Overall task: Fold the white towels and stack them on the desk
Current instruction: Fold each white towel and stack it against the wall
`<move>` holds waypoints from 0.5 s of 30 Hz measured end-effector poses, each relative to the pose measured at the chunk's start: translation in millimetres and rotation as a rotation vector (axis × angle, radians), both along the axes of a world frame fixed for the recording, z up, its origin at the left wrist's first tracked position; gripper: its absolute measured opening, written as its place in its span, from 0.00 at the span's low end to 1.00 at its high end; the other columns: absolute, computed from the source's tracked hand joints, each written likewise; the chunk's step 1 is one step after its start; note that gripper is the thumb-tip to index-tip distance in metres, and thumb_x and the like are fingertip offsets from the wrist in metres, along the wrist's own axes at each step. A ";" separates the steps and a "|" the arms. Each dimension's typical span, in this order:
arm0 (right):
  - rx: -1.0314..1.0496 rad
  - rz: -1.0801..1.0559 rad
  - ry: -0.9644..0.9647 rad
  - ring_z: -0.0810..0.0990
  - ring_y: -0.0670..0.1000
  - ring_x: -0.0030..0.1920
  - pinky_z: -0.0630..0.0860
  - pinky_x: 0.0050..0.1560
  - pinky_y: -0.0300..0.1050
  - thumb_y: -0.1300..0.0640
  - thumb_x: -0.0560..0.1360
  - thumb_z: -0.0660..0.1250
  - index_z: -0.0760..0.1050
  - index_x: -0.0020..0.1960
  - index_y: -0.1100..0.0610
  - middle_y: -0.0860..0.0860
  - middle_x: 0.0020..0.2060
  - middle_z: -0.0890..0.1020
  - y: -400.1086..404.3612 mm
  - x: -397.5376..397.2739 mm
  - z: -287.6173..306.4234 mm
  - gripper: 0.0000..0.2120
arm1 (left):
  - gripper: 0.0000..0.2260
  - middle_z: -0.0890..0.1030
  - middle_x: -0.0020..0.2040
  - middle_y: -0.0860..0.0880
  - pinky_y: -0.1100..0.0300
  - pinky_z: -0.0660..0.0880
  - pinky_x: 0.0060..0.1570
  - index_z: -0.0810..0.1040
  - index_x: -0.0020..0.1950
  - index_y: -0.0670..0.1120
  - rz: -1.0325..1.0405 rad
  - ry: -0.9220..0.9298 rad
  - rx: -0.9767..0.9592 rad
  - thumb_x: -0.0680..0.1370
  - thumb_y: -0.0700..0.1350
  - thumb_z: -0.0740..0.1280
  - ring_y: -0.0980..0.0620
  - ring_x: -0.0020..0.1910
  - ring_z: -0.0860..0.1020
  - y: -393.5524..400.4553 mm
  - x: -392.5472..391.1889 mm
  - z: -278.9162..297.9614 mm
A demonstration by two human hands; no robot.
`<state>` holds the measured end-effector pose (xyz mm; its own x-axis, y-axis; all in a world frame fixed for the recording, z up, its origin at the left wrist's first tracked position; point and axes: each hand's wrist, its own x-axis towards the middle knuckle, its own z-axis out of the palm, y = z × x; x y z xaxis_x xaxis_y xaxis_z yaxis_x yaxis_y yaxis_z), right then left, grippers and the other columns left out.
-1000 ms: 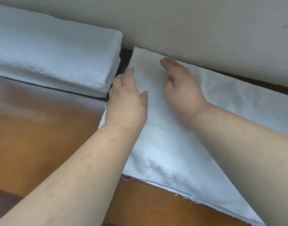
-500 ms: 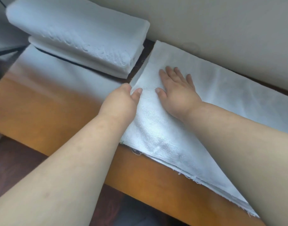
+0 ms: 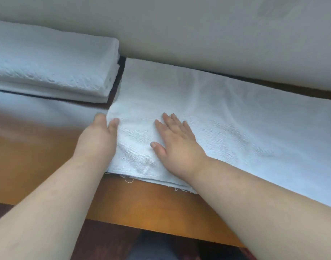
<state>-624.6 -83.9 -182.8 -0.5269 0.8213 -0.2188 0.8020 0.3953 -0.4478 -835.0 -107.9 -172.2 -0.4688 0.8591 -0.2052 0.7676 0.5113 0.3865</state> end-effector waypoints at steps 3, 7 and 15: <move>0.035 0.004 -0.028 0.41 0.51 0.79 0.37 0.76 0.52 0.44 0.82 0.53 0.54 0.79 0.52 0.52 0.80 0.49 -2.1 17.5 2.4 0.28 | 0.16 0.77 0.45 0.39 0.50 0.67 0.41 0.66 0.54 0.45 0.007 -0.040 -0.083 0.82 0.58 0.55 0.39 0.42 0.73 3.8 -1.2 0.8; 0.079 -0.081 -0.050 0.41 0.51 0.79 0.36 0.76 0.54 0.44 0.81 0.53 0.56 0.78 0.51 0.51 0.80 0.51 -12.8 51.4 6.1 0.27 | 0.22 0.72 0.64 0.39 0.43 0.71 0.55 0.63 0.70 0.53 0.073 0.036 -0.028 0.78 0.50 0.65 0.35 0.59 0.73 3.1 12.7 15.3; 0.105 -0.458 -0.080 0.44 0.51 0.79 0.39 0.76 0.56 0.49 0.81 0.54 0.59 0.77 0.51 0.50 0.79 0.55 -40.7 139.5 13.9 0.25 | 0.21 0.66 0.74 0.44 0.50 0.58 0.71 0.67 0.74 0.47 -0.911 0.055 0.172 0.80 0.45 0.62 0.43 0.73 0.63 35.6 185.7 24.5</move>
